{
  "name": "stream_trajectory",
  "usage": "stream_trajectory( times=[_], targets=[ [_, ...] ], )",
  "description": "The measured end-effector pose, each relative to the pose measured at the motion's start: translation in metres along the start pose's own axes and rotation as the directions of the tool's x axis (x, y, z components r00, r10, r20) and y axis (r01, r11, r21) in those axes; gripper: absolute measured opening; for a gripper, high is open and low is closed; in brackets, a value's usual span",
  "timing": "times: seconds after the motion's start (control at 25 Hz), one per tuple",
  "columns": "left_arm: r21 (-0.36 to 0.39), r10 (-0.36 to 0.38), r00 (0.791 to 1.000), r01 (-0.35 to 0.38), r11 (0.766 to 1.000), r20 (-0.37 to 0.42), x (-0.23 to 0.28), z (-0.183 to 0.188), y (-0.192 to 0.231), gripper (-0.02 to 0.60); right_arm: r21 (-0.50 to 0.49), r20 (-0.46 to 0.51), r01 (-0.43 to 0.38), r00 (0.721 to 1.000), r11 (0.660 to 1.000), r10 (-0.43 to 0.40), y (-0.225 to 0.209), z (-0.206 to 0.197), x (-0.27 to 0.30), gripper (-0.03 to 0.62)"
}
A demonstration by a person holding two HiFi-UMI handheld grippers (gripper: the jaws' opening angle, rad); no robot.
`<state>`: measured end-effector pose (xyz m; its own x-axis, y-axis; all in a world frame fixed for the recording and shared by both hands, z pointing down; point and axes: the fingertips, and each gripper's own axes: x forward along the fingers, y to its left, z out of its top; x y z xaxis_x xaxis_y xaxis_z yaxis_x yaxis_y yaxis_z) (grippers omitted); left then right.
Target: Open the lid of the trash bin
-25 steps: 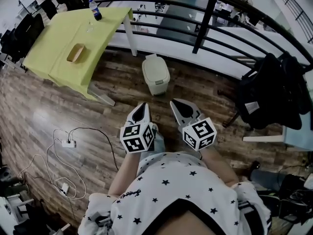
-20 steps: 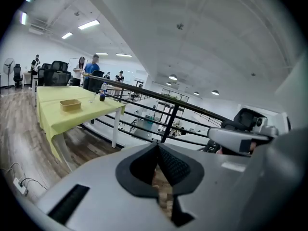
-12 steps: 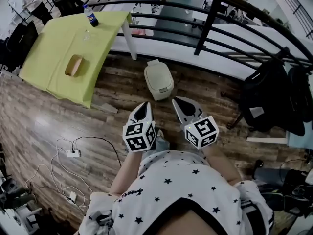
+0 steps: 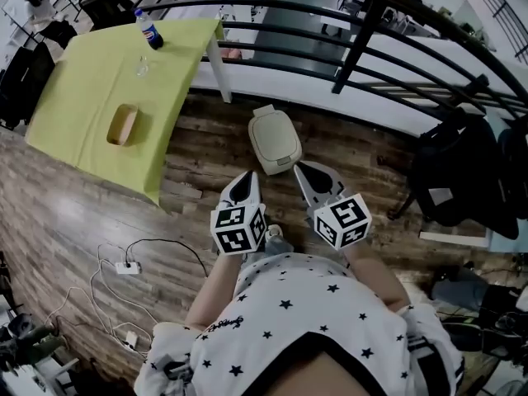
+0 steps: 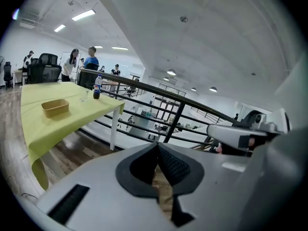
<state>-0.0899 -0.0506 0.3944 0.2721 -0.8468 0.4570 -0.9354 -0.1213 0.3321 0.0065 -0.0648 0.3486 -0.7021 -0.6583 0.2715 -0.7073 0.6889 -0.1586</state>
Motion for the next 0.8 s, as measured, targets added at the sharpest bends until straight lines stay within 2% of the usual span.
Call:
stream_trajectory(
  times=[0.4,0.8],
  targets=[
    [-0.020,-0.012,0.999,0.011,1.000,-0.047,0.036,-0.002,0.038,0.011,0.010,-0.042,0.046,0.998,0.999,-0.046,-0.019,-0.015,0.050,-0.006],
    [-0.056,0.013,0.996,-0.018,0.998,-0.084,0.067,-0.027,0.060,0.011,0.038,-0.127,0.064,0.990,0.997,-0.059,-0.051,-0.062,0.092,-0.006]
  ],
)
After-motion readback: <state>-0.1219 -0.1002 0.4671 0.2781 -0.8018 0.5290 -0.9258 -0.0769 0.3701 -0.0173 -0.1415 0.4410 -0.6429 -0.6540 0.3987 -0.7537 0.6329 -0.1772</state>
